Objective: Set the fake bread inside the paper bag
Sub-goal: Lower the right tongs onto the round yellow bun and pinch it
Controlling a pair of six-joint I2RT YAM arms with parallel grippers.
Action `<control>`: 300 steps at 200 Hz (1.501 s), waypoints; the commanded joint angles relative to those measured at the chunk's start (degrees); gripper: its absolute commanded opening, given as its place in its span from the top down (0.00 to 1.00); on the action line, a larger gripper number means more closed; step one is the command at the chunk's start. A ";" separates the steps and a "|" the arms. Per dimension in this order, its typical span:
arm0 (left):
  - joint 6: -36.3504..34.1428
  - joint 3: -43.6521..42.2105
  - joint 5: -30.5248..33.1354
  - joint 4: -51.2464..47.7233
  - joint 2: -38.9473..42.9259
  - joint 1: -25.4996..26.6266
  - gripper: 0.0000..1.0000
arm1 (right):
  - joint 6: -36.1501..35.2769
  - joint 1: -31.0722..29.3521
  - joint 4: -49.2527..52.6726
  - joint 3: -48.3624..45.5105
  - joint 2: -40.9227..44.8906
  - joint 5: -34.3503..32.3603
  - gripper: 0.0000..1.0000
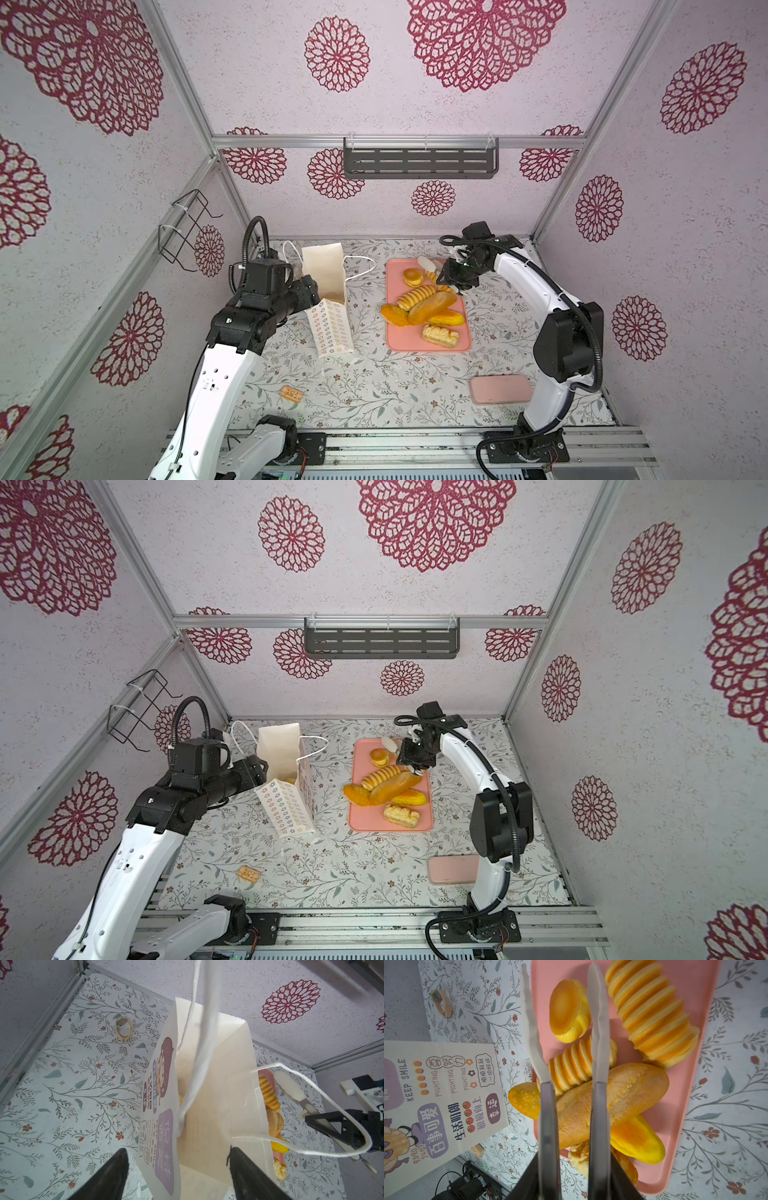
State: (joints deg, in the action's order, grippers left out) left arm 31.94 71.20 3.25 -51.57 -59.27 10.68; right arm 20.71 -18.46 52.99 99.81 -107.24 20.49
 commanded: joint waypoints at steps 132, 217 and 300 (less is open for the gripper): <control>-2.06 -3.46 -2.45 3.49 1.87 -2.15 0.19 | -3.81 -2.11 12.39 17.23 -12.97 -3.97 0.56; -1.95 -3.80 -2.54 3.40 2.22 -2.42 0.19 | -4.36 -2.19 13.41 20.38 -16.54 -2.89 0.59; -1.68 -3.77 -2.54 3.48 2.22 -2.61 0.19 | -4.57 -2.20 14.00 22.71 -18.20 -2.52 0.70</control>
State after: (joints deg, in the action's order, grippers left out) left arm 30.85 67.75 0.73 -49.08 -57.74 8.47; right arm 16.99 -20.32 65.58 120.20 -126.04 17.28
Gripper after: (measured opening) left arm 0.811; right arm 0.334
